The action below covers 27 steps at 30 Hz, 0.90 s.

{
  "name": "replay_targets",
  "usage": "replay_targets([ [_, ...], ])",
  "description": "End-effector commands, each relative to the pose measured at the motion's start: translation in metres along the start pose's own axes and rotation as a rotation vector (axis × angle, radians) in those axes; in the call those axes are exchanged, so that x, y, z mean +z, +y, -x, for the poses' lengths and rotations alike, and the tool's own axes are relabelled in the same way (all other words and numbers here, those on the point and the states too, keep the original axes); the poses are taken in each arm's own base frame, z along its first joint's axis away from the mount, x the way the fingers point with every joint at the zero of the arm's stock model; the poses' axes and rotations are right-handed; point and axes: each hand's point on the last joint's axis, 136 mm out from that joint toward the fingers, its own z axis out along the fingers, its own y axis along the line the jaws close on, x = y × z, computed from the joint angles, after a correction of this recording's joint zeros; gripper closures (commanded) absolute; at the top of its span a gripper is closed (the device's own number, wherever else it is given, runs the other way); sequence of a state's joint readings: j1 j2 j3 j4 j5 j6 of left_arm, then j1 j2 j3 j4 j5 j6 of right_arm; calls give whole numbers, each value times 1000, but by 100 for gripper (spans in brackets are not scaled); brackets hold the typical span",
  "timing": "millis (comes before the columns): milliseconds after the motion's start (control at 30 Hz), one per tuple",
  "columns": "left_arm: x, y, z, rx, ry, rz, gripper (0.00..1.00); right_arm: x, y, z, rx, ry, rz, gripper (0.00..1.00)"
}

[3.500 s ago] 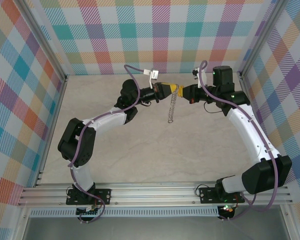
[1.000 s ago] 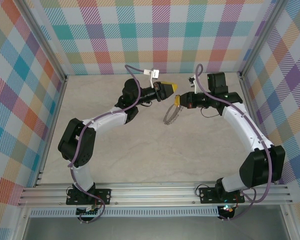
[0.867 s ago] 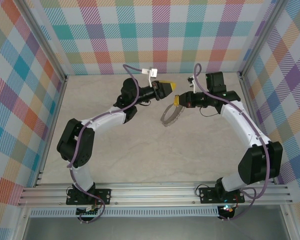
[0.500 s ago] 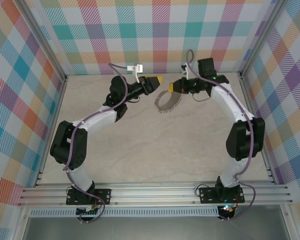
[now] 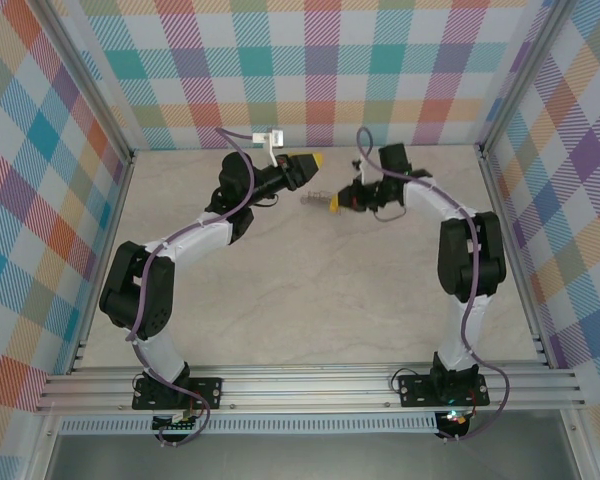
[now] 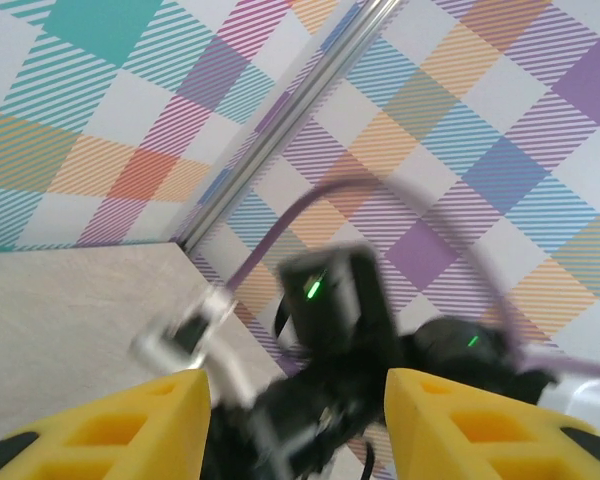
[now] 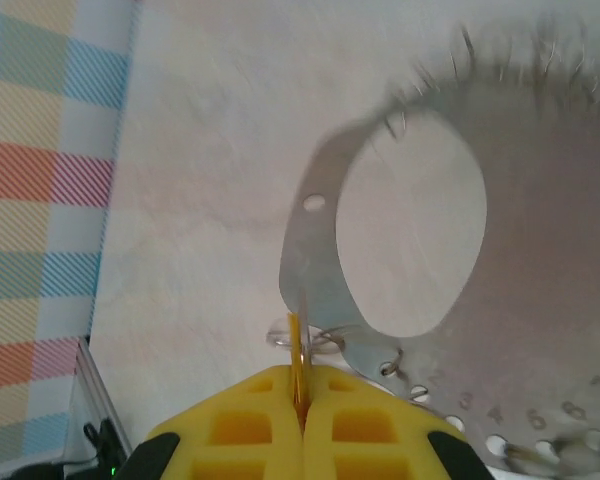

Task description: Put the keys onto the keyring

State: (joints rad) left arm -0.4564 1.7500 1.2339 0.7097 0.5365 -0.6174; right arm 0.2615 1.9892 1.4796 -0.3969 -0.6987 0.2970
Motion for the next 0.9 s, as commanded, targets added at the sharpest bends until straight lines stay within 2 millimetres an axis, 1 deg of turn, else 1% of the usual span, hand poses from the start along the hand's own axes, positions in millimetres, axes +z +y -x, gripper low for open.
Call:
replay_targets([
  [0, -7, -17, 19, 10, -48, -38, 50, 5, 23, -15, -18, -33, 63, 100],
  [33, -8, -19, 20, 4, -49, -44, 51, 10, 20, -25, -6, -25, 59, 100],
  [167, -9, -26, 23, -16, -59, -57, 50, 27, 15, -55, 24, 15, 47, 100],
  [267, -12, -29, 23, -27, -60, -54, 50, 38, 14, -69, 32, 46, 39, 100],
  [433, -18, -34, 22, -35, -58, -43, 50, 52, 13, -80, 45, 75, 29, 100],
  [600, -22, -33, 15, -48, -46, -26, 50, 69, 13, -91, 57, 115, 21, 100],
  [667, -23, -32, 13, -53, -39, -21, 50, 77, 16, -98, 62, 138, 28, 100],
  [767, -24, -32, 9, -64, -28, -17, 50, 89, 21, -110, 59, 176, 30, 91],
  [800, -24, -32, 8, -68, -24, -15, 50, 91, 22, -113, 59, 184, 35, 87],
  [867, -24, -33, 8, -71, -19, -17, 49, 91, 26, -120, 61, 197, 49, 71],
])
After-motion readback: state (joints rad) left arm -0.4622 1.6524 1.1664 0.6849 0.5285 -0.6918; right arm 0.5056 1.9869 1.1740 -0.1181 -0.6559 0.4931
